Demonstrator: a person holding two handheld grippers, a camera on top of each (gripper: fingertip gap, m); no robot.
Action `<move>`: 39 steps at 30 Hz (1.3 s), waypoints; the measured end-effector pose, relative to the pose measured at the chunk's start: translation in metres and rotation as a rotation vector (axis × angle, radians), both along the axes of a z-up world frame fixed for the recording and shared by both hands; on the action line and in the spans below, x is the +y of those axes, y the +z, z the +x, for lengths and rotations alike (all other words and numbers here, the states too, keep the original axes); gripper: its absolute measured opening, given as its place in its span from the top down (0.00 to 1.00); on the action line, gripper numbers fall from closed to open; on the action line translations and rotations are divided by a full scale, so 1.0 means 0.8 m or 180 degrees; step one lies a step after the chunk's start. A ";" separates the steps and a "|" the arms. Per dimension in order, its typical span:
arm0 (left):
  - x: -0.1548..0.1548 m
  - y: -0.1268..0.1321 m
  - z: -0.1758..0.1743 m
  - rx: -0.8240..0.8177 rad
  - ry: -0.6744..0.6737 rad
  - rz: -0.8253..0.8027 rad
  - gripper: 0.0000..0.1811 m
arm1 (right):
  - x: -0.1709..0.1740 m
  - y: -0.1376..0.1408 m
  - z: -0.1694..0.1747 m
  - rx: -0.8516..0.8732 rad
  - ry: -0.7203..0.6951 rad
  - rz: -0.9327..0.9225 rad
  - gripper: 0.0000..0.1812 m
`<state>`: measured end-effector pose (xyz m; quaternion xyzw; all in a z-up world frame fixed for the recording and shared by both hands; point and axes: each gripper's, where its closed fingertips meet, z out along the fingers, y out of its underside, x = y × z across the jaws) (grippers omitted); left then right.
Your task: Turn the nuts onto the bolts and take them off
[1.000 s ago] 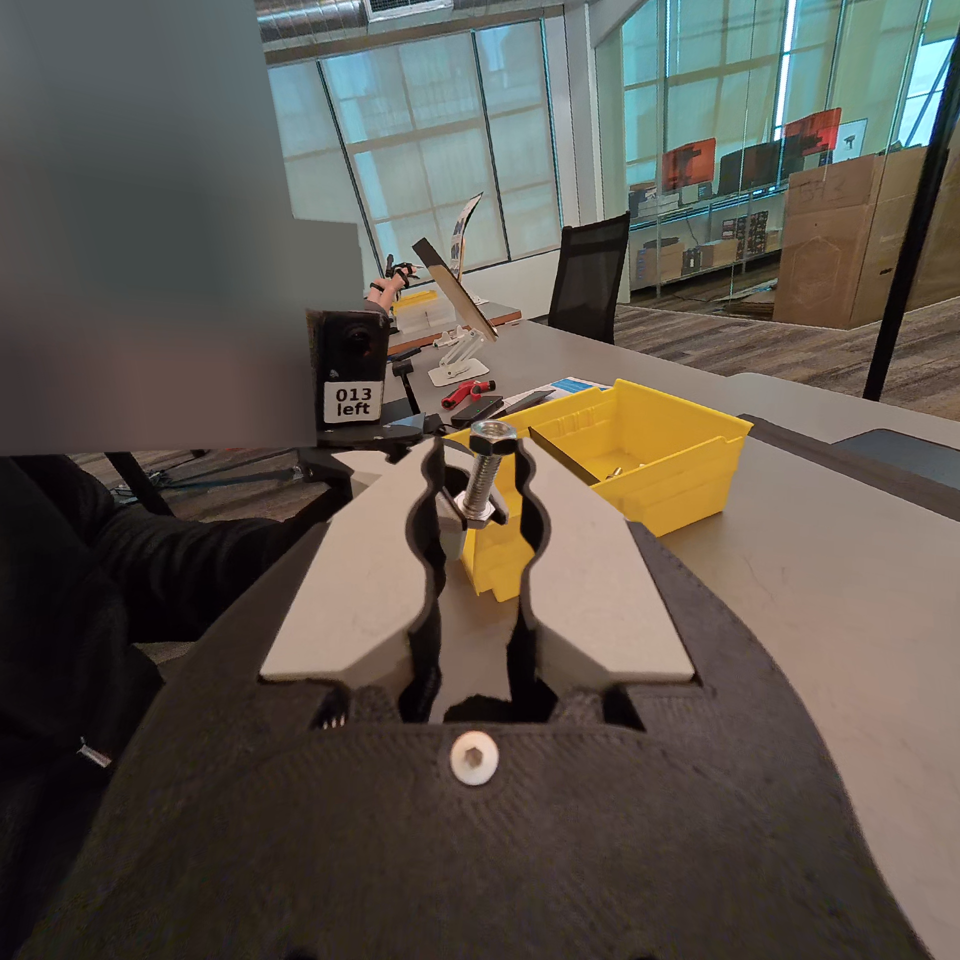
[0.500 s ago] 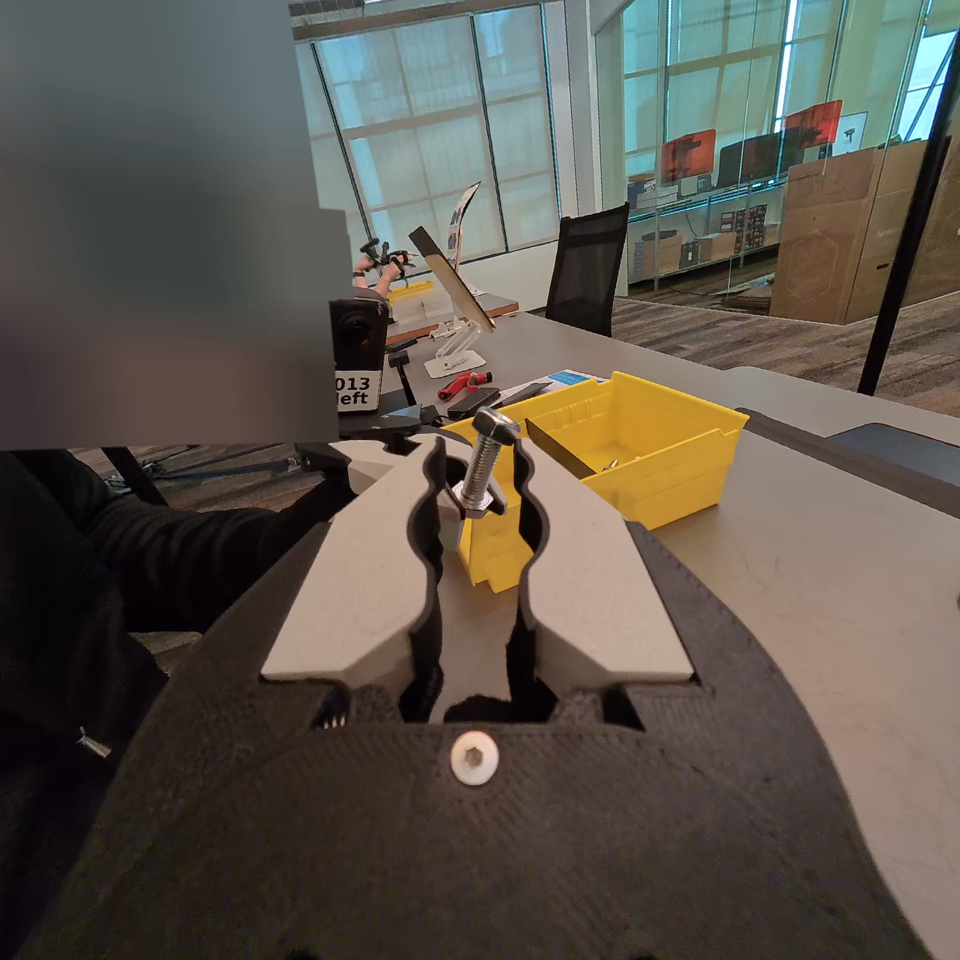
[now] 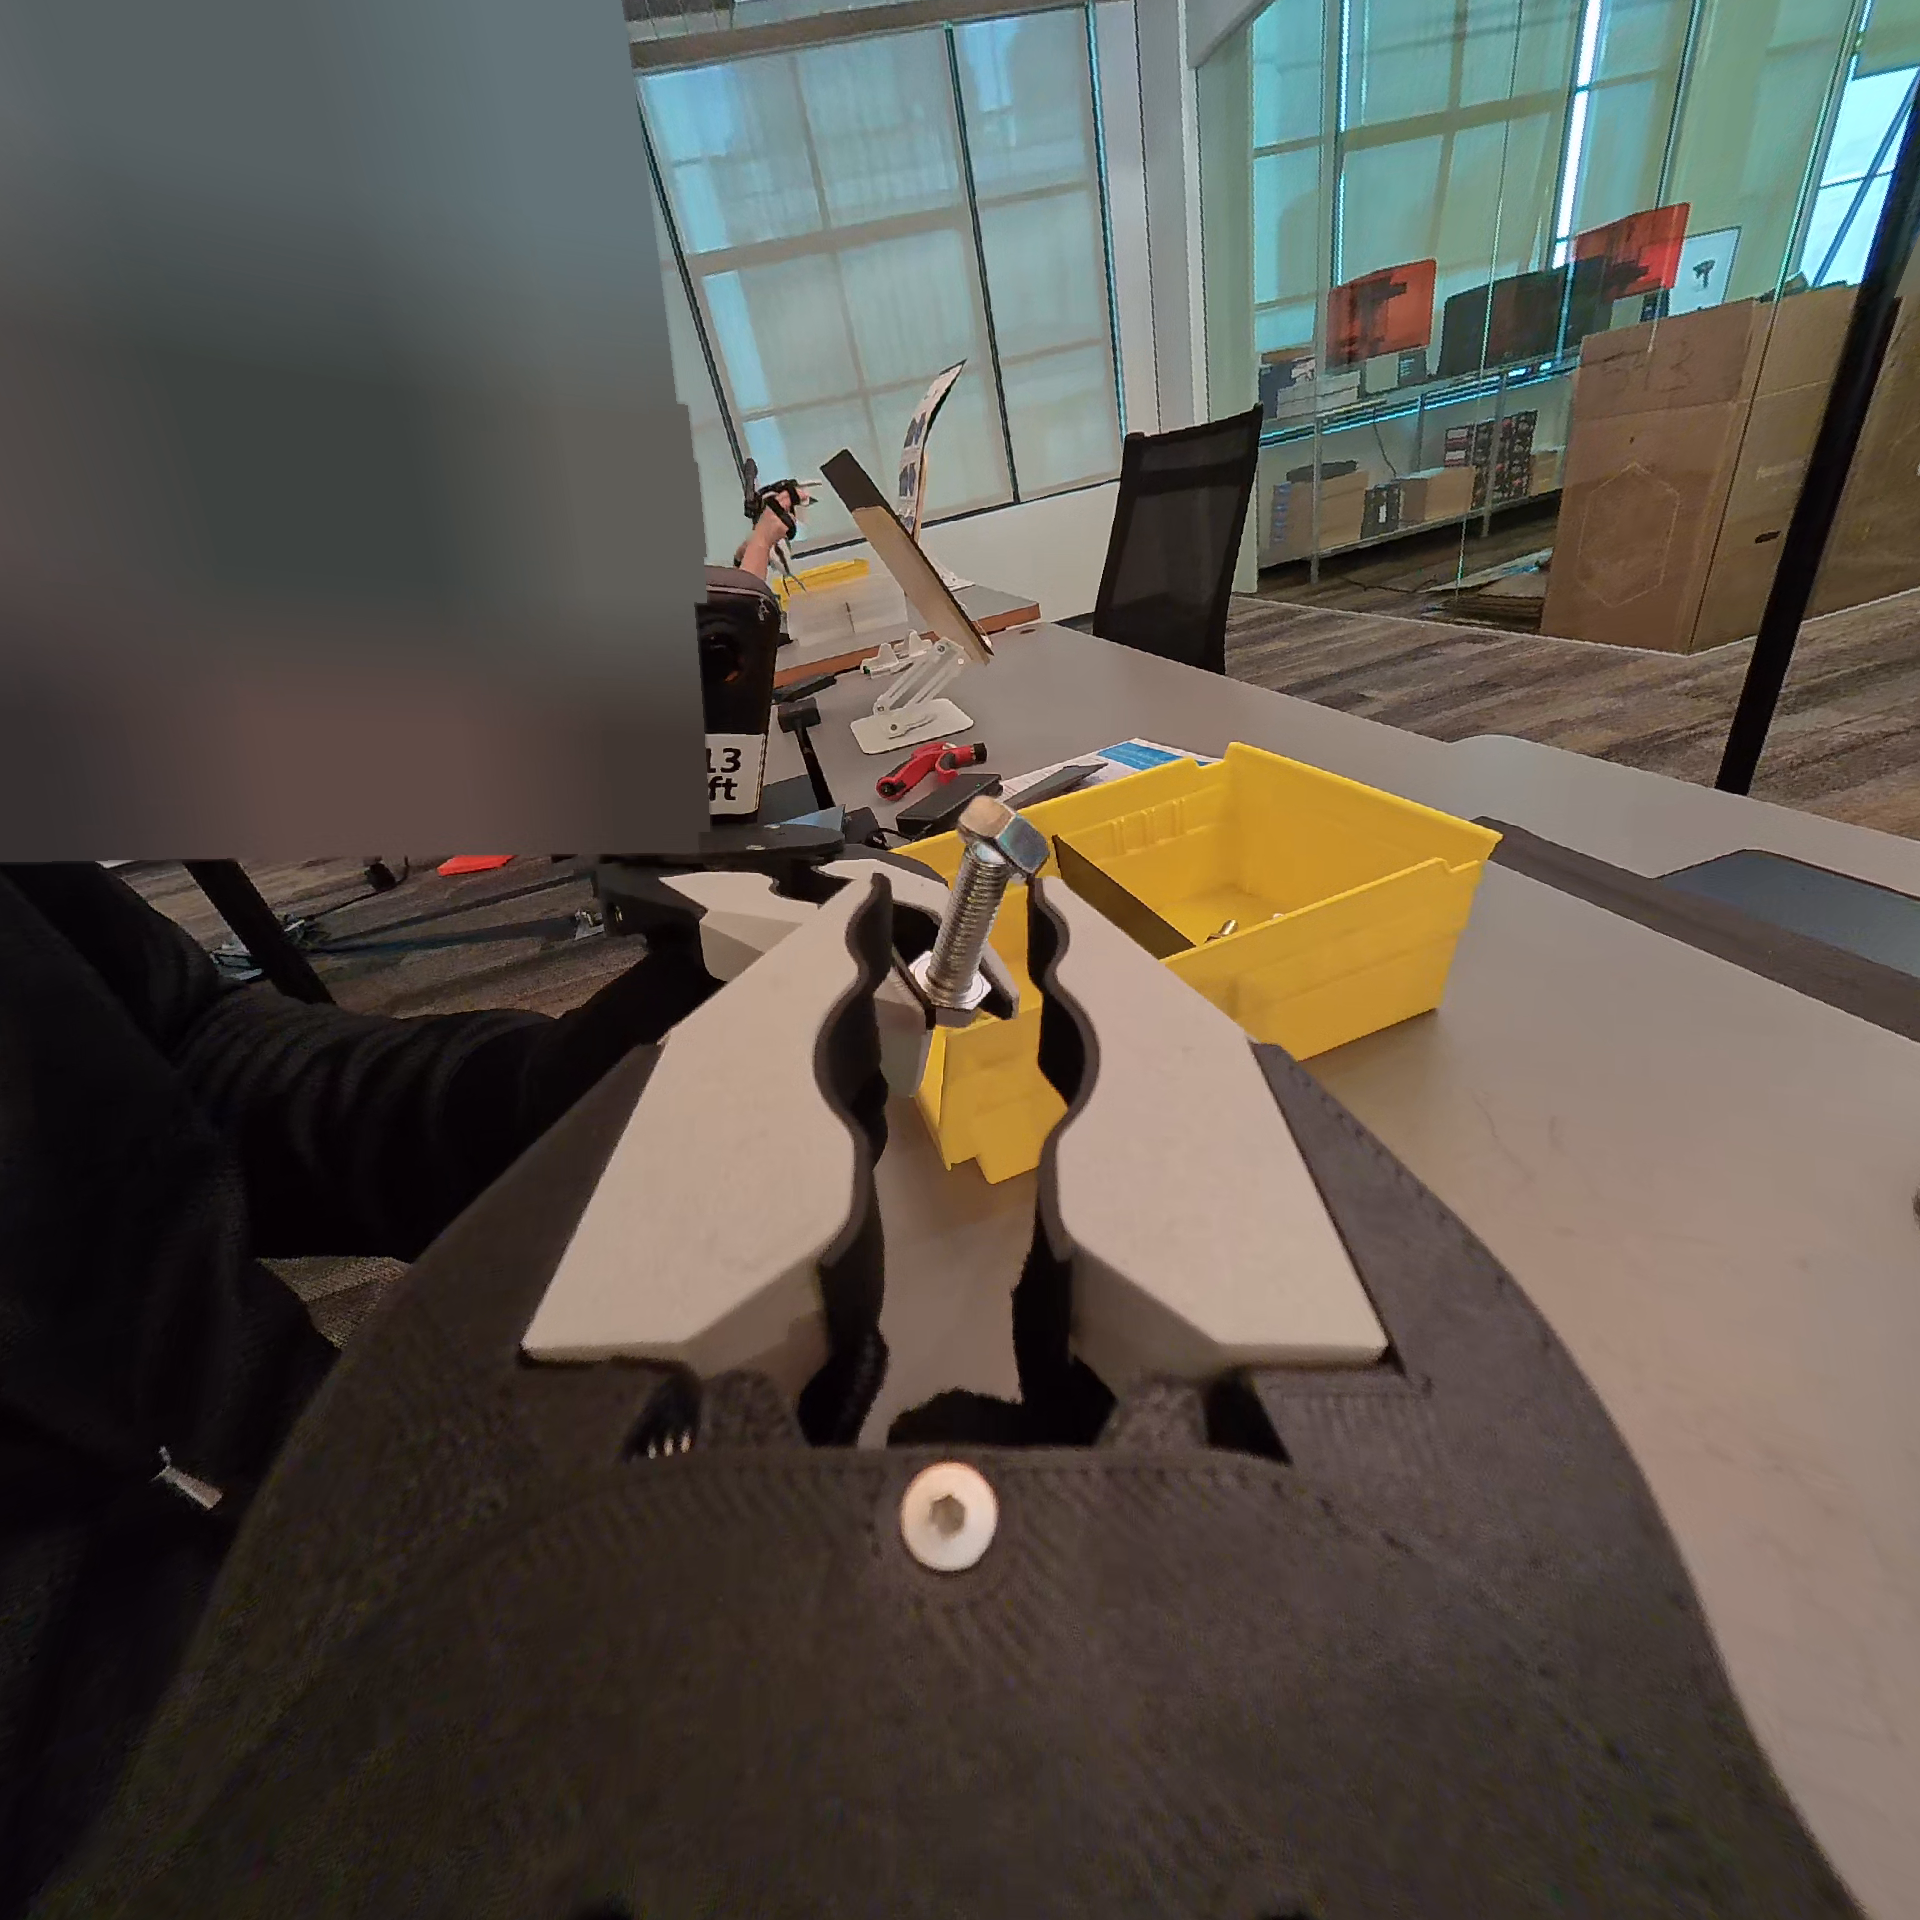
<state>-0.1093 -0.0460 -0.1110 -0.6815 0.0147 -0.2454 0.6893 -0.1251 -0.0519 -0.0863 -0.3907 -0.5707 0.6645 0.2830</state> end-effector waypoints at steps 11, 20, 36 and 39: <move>0.001 0.000 0.000 0.0030 -0.0002 0.0001 0.92 | 0.001 0.005 0.003 0.0067 0.0008 0.0005 0.89; -0.017 0.023 -0.040 0.0154 0.0219 0.0101 0.92 | 0.048 0.005 0.006 0.0001 -0.0181 0.0111 0.90; -0.119 0.089 -0.166 0.0743 0.1145 0.0227 0.91 | -0.186 -0.149 0.016 -0.0960 0.1739 0.1121 0.90; -0.182 0.113 -0.197 0.1010 0.1542 0.0191 0.91 | -0.225 -0.168 0.010 -0.1029 0.2005 0.1219 0.88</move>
